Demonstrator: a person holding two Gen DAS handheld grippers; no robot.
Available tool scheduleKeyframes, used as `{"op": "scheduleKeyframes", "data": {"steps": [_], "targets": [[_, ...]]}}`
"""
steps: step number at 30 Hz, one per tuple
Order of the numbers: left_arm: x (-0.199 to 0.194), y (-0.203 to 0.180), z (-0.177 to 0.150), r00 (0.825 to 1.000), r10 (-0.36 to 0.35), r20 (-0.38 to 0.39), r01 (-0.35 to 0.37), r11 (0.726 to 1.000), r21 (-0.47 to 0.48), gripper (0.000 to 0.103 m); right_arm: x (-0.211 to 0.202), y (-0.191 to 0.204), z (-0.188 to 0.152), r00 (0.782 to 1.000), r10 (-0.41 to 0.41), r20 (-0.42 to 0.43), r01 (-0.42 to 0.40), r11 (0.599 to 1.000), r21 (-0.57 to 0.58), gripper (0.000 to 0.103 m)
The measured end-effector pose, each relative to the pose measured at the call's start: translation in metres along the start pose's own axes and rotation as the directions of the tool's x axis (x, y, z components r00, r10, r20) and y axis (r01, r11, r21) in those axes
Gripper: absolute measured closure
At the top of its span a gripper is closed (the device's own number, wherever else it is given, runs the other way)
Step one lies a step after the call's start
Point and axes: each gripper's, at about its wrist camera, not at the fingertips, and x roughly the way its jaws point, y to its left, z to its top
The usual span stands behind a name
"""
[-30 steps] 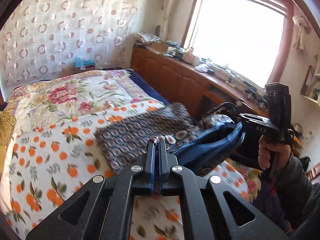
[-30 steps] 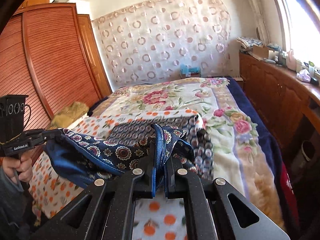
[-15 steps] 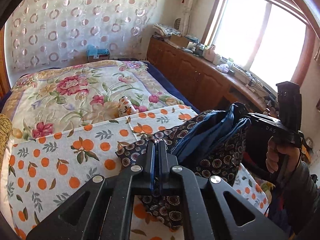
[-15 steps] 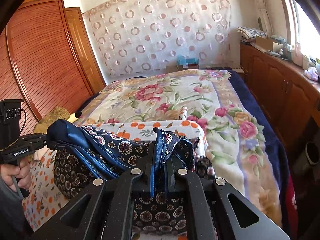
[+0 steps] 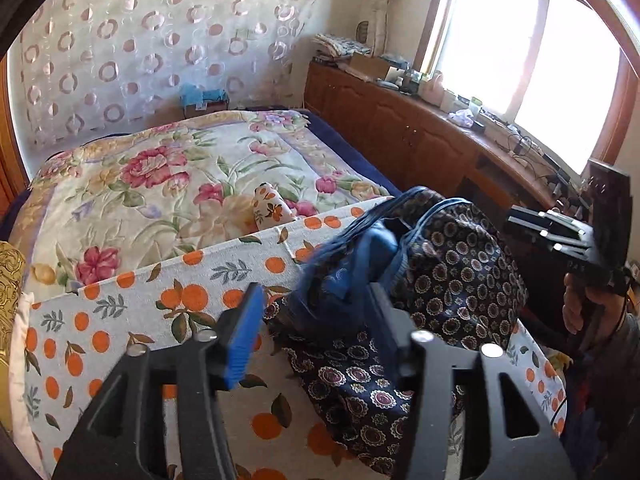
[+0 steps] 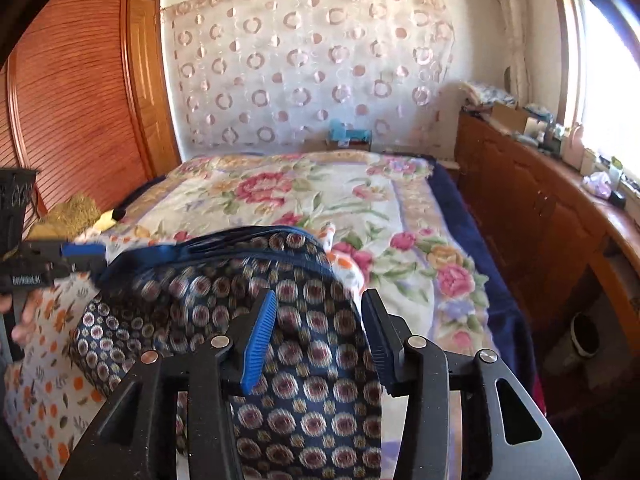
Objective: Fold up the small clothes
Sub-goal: 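Grasp the blue-trimmed edge with both tools and lift it, then lift the navy bundle off the bed with both tools, holding it upright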
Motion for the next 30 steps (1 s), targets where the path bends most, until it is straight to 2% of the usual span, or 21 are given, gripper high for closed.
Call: {"op": "scheduleKeyframes", "data": {"steps": [1, 2, 5, 11, 13, 17, 21, 24, 25, 30], "targets": [[-0.002, 0.001, 0.0, 1.0, -0.012, 0.006, 0.012, 1.0, -0.005, 0.026, 0.001, 0.001, -0.004, 1.0, -0.004, -0.012, 0.003, 1.0, -0.004, 0.056], [-0.003, 0.002, 0.0, 1.0, -0.017, 0.008, 0.017, 1.0, -0.006, 0.025, 0.002, 0.002, -0.008, 1.0, -0.009, -0.023, 0.009, 1.0, -0.006, 0.056], [0.001, -0.001, -0.006, 1.0, -0.022, -0.022, 0.022, 1.0, 0.009, 0.025, 0.006, 0.005, -0.015, 0.998, -0.009, -0.056, 0.009, 1.0, 0.003, 0.056], [0.028, -0.004, -0.024, 0.993, 0.023, -0.117, -0.02, 0.999, 0.027, 0.025, 0.012, 0.007, -0.017, 0.996, -0.021, -0.089, 0.023, 1.0, 0.021, 0.055], [0.036, -0.001, -0.029, 0.989, 0.021, -0.145, -0.02, 1.0, 0.011, 0.025, 0.019, 0.001, -0.008, 0.994, -0.034, -0.101, 0.037, 0.999, 0.029, 0.046], [0.048, 0.003, -0.038, 0.982, 0.007, -0.188, -0.01, 1.0, -0.019, 0.025, 0.023, -0.004, -0.007, 0.991, -0.024, -0.128, 0.031, 0.998, 0.053, 0.041], [0.051, 0.004, -0.041, 0.983, -0.009, -0.181, 0.003, 0.999, -0.036, 0.026, 0.034, -0.006, -0.006, 0.985, -0.01, -0.17, 0.024, 0.997, 0.075, 0.038], [0.053, 0.003, -0.04, 0.984, -0.022, -0.175, 0.014, 0.999, -0.046, 0.039, 0.038, -0.005, -0.005, 0.982, 0.003, -0.188, 0.013, 0.996, 0.087, 0.037], [0.054, 0.003, -0.04, 0.984, -0.025, -0.174, 0.017, 0.999, -0.05, 0.048, 0.038, -0.005, -0.005, 0.982, 0.009, -0.188, 0.008, 0.996, 0.092, 0.037], [0.056, 0.002, -0.039, 0.982, -0.057, -0.178, 0.044, 0.996, -0.078, 0.065, 0.041, -0.008, -0.004, 0.978, 0.059, -0.2, -0.035, 0.992, 0.122, 0.037]]}}
